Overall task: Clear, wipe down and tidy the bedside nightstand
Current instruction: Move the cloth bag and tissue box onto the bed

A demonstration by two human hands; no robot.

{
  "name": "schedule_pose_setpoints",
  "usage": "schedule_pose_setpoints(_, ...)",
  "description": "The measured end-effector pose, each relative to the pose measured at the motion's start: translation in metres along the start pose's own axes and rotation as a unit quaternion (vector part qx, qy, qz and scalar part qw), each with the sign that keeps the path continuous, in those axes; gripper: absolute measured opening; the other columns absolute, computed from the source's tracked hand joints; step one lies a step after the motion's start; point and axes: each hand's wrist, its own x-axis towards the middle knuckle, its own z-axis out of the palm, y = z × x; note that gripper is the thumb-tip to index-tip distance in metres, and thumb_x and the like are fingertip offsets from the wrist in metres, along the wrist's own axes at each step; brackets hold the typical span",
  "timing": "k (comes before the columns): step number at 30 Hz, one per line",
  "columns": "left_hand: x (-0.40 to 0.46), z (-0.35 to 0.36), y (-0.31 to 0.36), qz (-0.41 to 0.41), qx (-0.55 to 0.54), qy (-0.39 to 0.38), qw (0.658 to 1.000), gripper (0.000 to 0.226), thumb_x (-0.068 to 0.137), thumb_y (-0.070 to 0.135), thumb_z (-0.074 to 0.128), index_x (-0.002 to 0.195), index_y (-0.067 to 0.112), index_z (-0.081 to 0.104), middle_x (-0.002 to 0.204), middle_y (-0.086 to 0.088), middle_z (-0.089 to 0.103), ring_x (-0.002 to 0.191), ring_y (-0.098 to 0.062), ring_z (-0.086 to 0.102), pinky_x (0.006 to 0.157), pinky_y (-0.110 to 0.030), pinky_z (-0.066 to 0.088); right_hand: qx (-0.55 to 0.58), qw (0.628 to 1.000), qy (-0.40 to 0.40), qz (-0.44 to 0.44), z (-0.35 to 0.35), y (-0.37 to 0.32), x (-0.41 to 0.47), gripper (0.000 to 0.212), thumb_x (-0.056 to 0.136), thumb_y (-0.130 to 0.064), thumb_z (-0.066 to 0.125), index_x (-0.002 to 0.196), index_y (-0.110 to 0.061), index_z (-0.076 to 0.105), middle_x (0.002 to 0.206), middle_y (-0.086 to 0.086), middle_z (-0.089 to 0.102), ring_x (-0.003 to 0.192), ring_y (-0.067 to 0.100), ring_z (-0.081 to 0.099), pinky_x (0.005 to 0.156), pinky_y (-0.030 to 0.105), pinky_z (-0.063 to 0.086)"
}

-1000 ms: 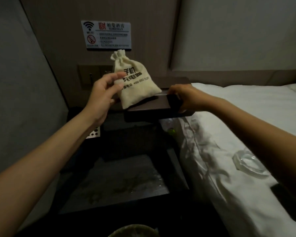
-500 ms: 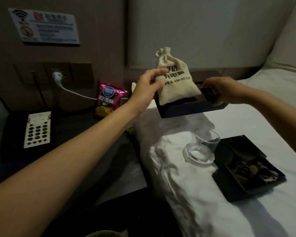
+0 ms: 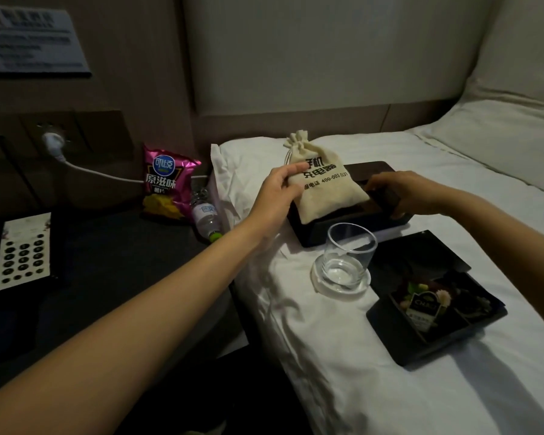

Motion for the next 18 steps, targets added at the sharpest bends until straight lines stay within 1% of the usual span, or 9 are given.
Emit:
schedule_pose_setpoints(5, 0.008, 0.005, 0.001, 0.013, 0.014, -0.006, 1.000, 0.041, 0.092, -0.006, 0.044, 0.128, 0.009, 0.056, 0.139, -0.014, 0.048, 0.126, -0.022, 0.051, 0.108, -0.040, 0.043, 0.019, 1.000, -0.017, 0.008, 0.000, 0.003, -0.001, 0.074, 0.071, 0.018, 0.070, 0.134, -0.017, 0.052, 0.136, 0.009, 0.052, 0.121, 0.031, 0.050, 0.083, 0.033, 0.047)
schedule_pose_setpoints(8, 0.012, 0.010, 0.001, 0.008, 0.042, -0.010, 0.999, 0.041, 0.092, -0.004, 0.047, 0.129, 0.010, 0.055, 0.139, -0.013, 0.046, 0.127, -0.021, 0.049, 0.110, -0.038, 0.040, 0.025, 0.999, -0.025, 0.006, 0.003, 0.001, -0.002, 0.072, 0.073, 0.019, 0.067, 0.133, -0.017, 0.051, 0.135, 0.009, 0.053, 0.116, 0.029, 0.052, 0.079, 0.032, 0.050)
schedule_pose_setpoints(11, 0.013, 0.012, -0.006, -0.015, 0.134, -0.034, 0.990, 0.044, 0.093, 0.006, 0.053, 0.136, 0.012, 0.048, 0.141, -0.010, 0.038, 0.129, -0.020, 0.043, 0.112, -0.035, 0.036, 0.046, 0.998, -0.026, 0.016, 0.009, -0.002, -0.004, 0.071, 0.075, 0.020, 0.061, 0.135, -0.017, 0.050, 0.134, 0.010, 0.053, 0.111, 0.026, 0.052, 0.077, 0.033, 0.051)
schedule_pose_setpoints(13, 0.015, 0.013, -0.010, -0.015, 0.241, -0.059, 0.969, 0.047, 0.094, 0.015, 0.055, 0.140, 0.015, 0.044, 0.142, -0.008, 0.034, 0.133, -0.021, 0.033, 0.114, -0.036, 0.029, 0.057, 0.998, -0.018, 0.025, 0.012, -0.005, -0.003, 0.073, 0.076, 0.021, 0.059, 0.138, -0.015, 0.048, 0.135, 0.012, 0.054, 0.111, 0.026, 0.052, 0.076, 0.031, 0.047)
schedule_pose_setpoints(15, 0.016, 0.015, -0.011, -0.004, 0.325, -0.066, 0.943, 0.048, 0.093, 0.023, 0.055, 0.140, 0.020, 0.043, 0.140, -0.006, 0.033, 0.135, -0.022, 0.022, 0.114, -0.039, 0.023, 0.061, 0.997, -0.020, 0.032, 0.012, -0.007, -0.003, 0.074, 0.076, 0.021, 0.059, 0.139, -0.015, 0.046, 0.136, 0.012, 0.053, 0.116, 0.029, 0.051, 0.079, 0.031, 0.044)
schedule_pose_setpoints(16, 0.016, 0.016, -0.011, 0.000, 0.343, -0.063, 0.937, 0.049, 0.093, 0.026, 0.056, 0.140, 0.021, 0.042, 0.140, -0.006, 0.032, 0.135, -0.022, 0.020, 0.114, -0.041, 0.022, 0.066, 0.997, -0.026, 0.034, 0.012, -0.007, -0.002, 0.073, 0.076, 0.021, 0.059, 0.137, -0.017, 0.046, 0.134, 0.011, 0.053, 0.116, 0.028, 0.051, 0.078, 0.030, 0.044)
schedule_pose_setpoints(18, 0.016, 0.017, -0.009, 0.006, 0.349, -0.057, 0.935, 0.052, 0.091, 0.028, 0.057, 0.140, 0.024, 0.041, 0.141, -0.005, 0.031, 0.136, -0.023, 0.017, 0.114, -0.043, 0.021, 0.090, 0.995, -0.027, 0.041, 0.008, -0.009, -0.002, 0.069, 0.078, 0.020, 0.057, 0.135, -0.018, 0.045, 0.129, 0.007, 0.053, 0.118, 0.029, 0.052, 0.076, 0.029, 0.047)
